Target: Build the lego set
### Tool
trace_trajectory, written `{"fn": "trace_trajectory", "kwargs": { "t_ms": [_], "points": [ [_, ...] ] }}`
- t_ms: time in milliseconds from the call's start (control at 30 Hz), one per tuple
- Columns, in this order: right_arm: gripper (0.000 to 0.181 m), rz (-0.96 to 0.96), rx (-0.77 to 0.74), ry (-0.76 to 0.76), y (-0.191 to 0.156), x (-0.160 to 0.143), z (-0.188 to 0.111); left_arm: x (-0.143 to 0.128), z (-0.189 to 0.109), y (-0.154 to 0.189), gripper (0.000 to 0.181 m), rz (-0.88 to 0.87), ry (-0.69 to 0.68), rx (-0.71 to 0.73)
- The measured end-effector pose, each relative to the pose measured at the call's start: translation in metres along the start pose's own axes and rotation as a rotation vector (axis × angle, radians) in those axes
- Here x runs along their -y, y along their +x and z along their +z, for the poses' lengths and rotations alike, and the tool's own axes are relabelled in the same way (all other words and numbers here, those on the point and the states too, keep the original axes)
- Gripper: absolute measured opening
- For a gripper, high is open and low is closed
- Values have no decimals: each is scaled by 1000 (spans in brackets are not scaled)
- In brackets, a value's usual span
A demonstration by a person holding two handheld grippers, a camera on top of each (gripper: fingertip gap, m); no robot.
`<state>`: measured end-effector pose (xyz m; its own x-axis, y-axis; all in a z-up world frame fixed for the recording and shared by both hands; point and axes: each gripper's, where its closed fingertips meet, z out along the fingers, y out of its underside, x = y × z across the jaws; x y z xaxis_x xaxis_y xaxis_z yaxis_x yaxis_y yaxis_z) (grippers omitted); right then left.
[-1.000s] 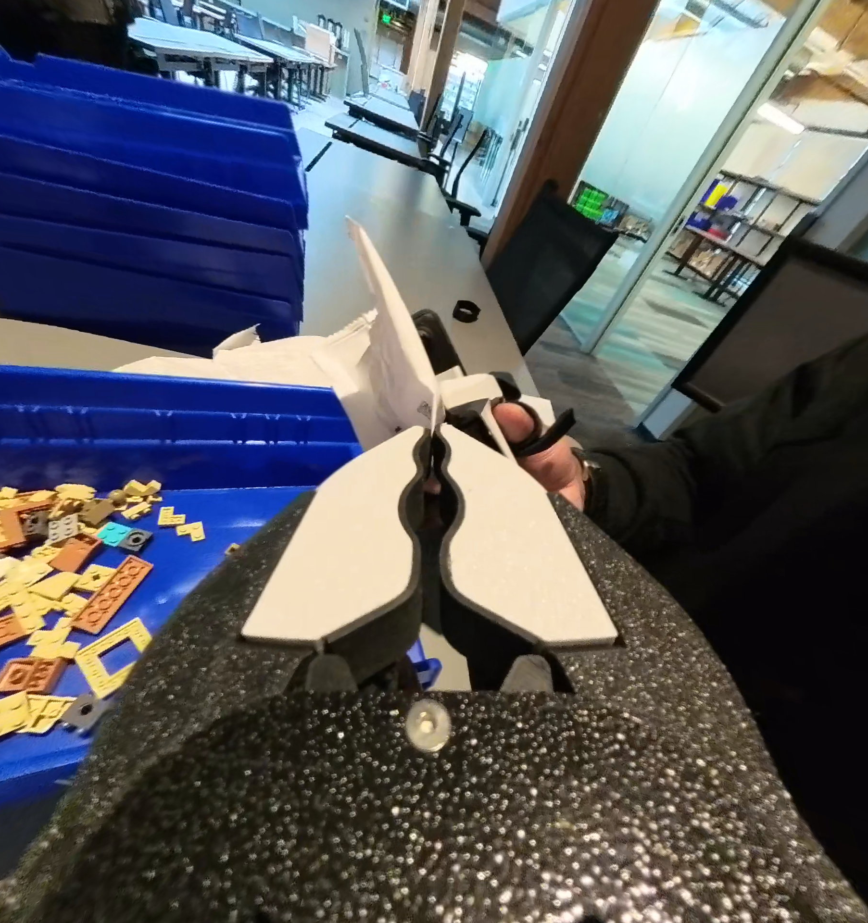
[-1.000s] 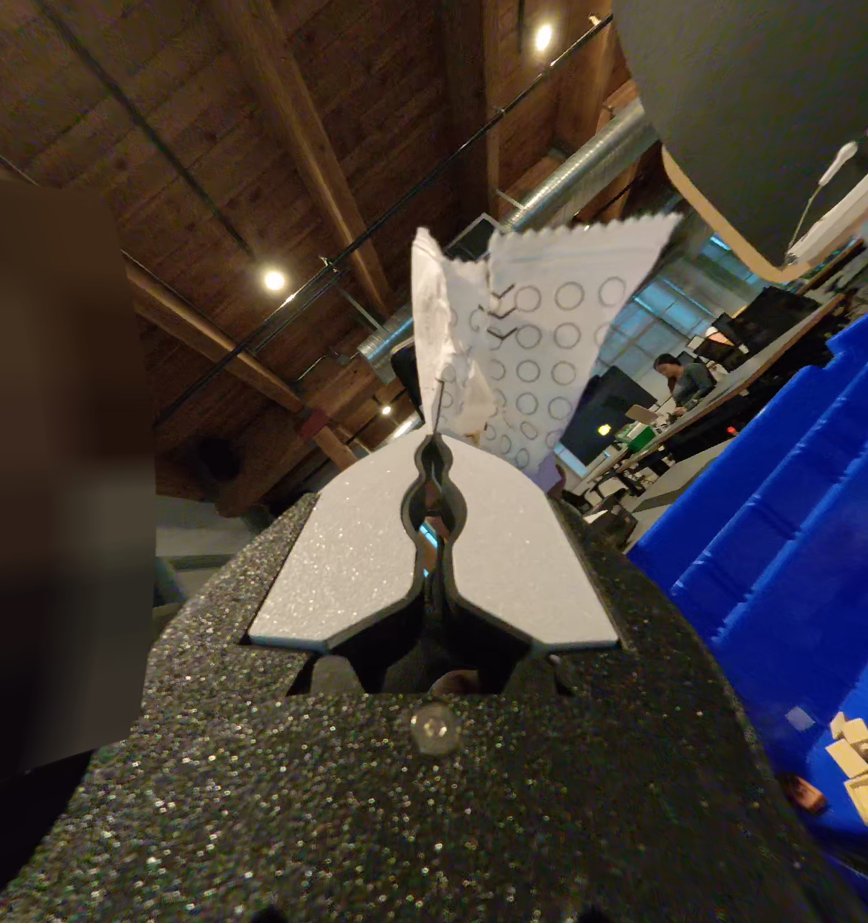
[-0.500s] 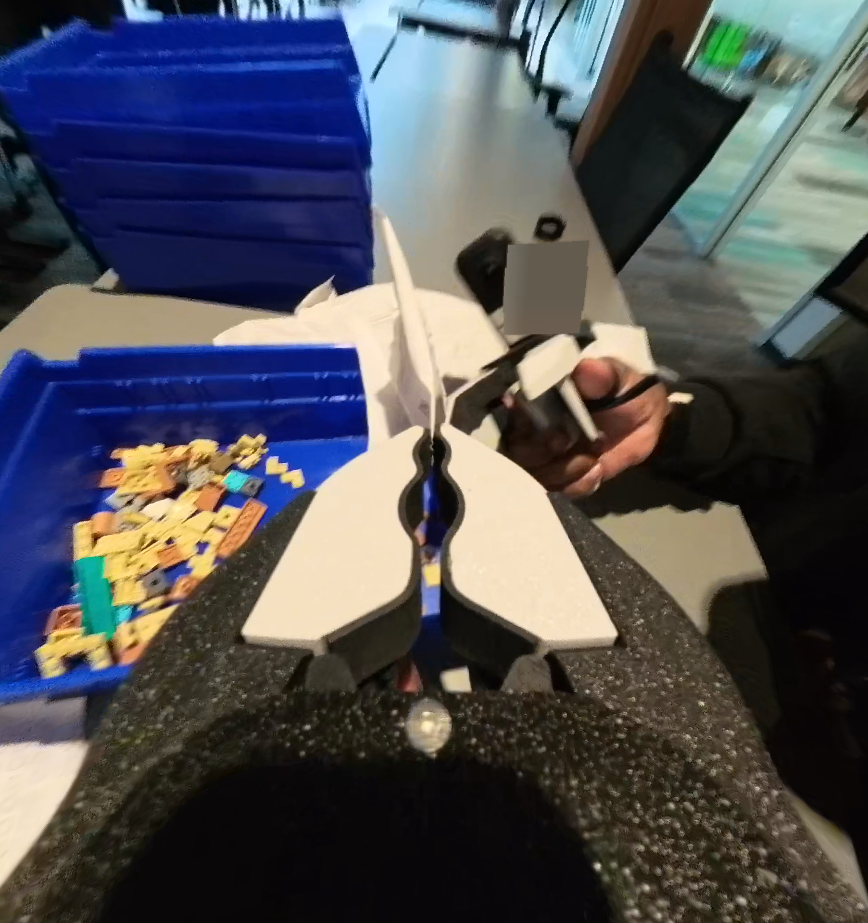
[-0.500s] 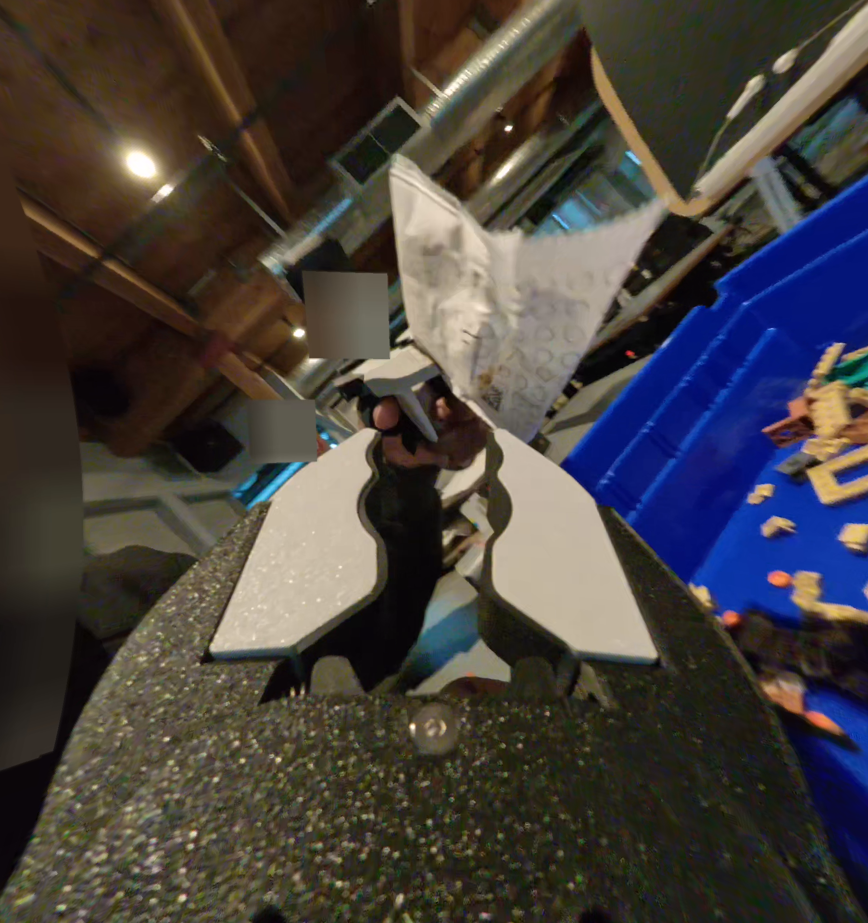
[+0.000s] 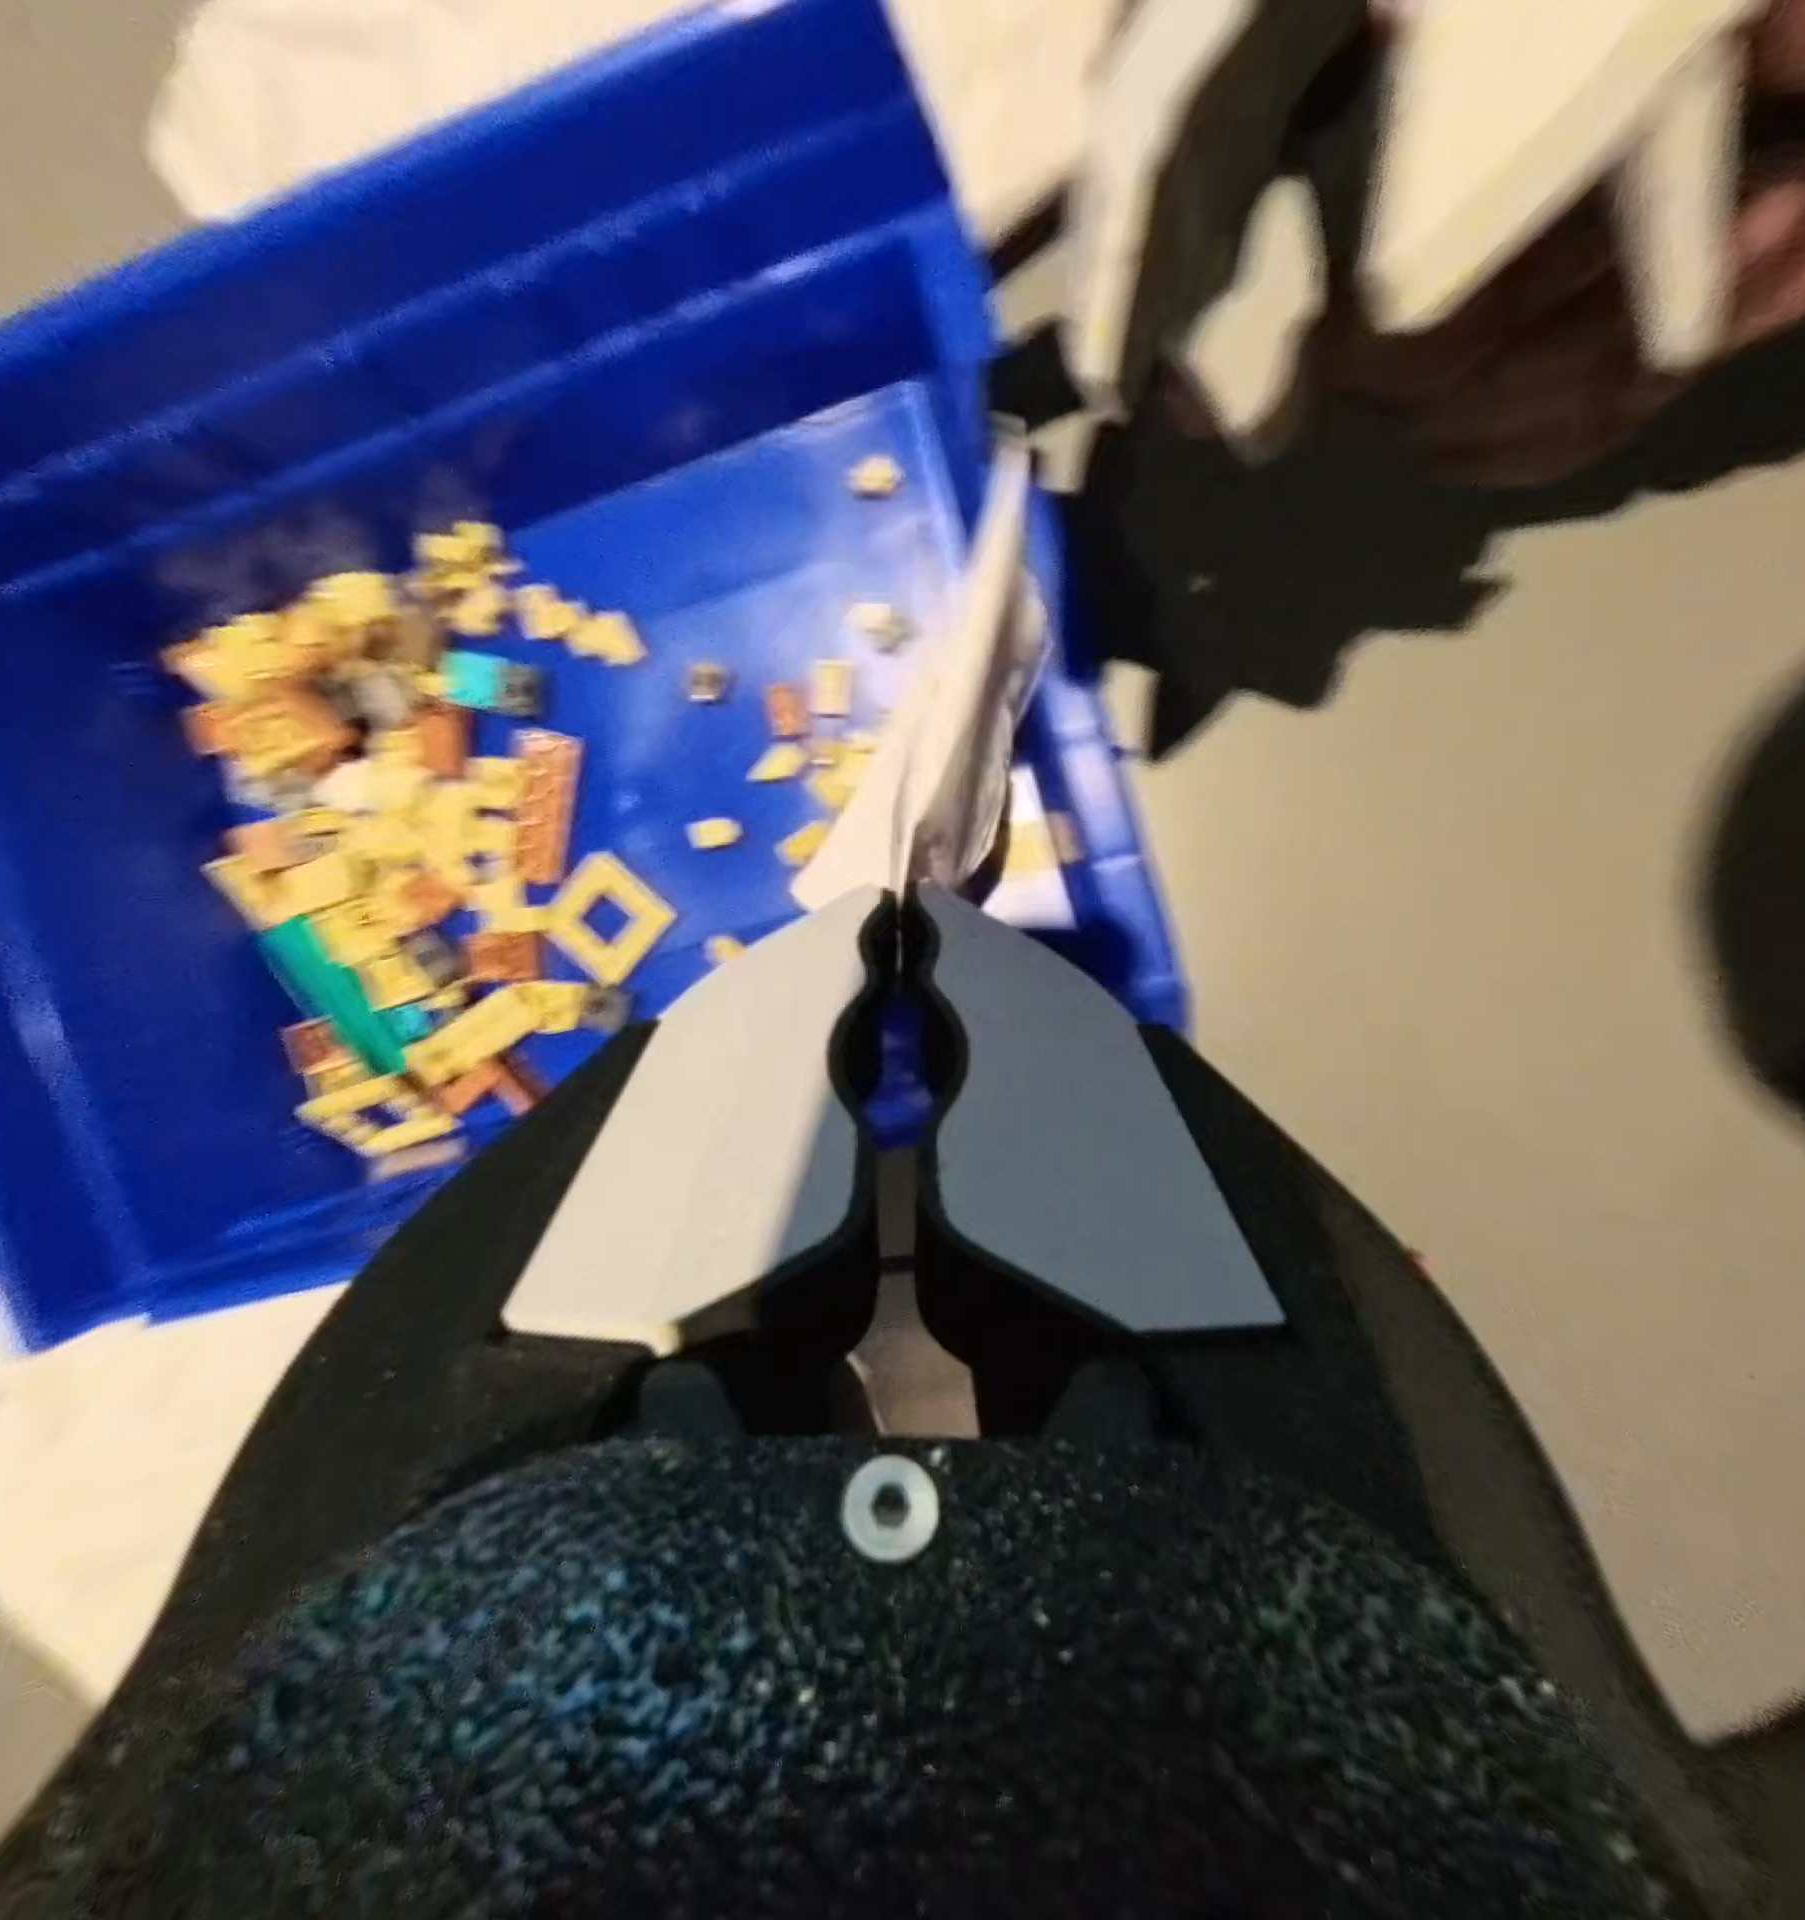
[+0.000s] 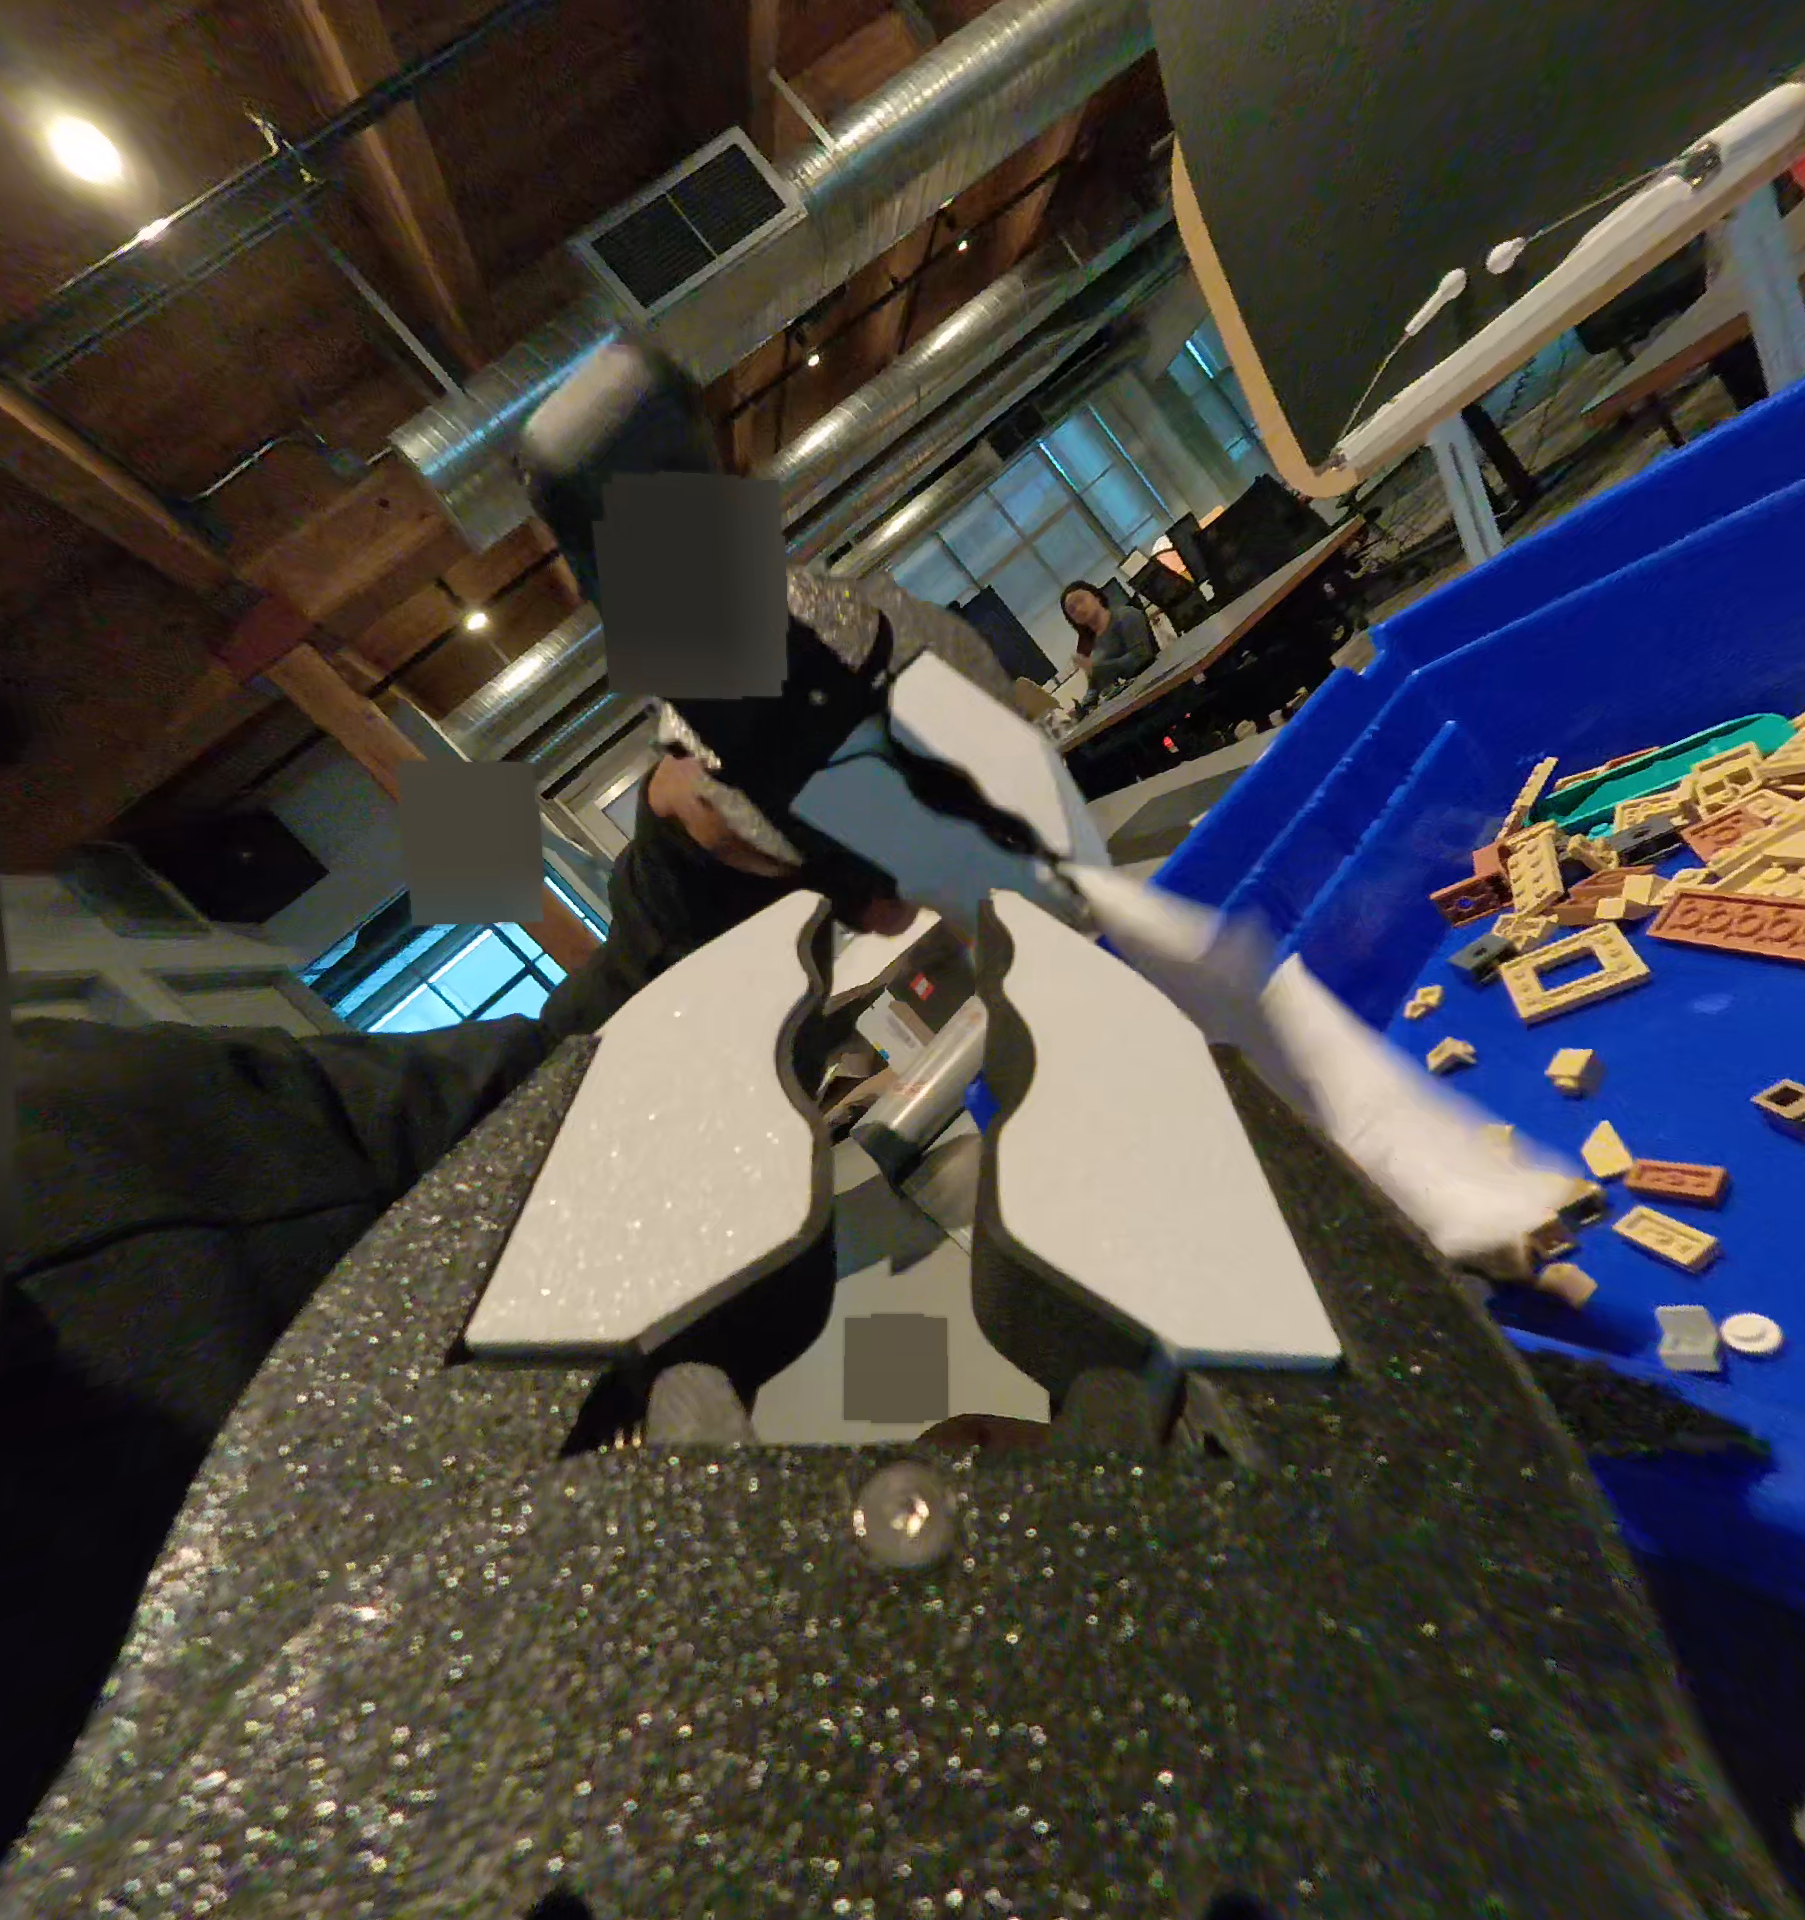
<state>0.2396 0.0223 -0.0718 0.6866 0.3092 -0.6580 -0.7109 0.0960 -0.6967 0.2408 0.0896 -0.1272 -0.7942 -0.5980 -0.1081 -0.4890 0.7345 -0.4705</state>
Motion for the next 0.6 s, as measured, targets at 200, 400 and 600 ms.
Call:
{"fn": "trace_trajectory", "kwargs": {
  "t_ms": [200, 400, 600],
  "points": [
    [24, -66, -79, -18, 8, 1, -6, 9, -2, -3, 1, -80, 75, -32],
    [26, -259, -232, -85, 21, -1, -8, 20, -11, 3, 0, -333, 392, -207],
    [27, -395, -238, -52, 15, 5, -3, 22, -87, -6, 0, -538, 1174, -507]
  ]
}}
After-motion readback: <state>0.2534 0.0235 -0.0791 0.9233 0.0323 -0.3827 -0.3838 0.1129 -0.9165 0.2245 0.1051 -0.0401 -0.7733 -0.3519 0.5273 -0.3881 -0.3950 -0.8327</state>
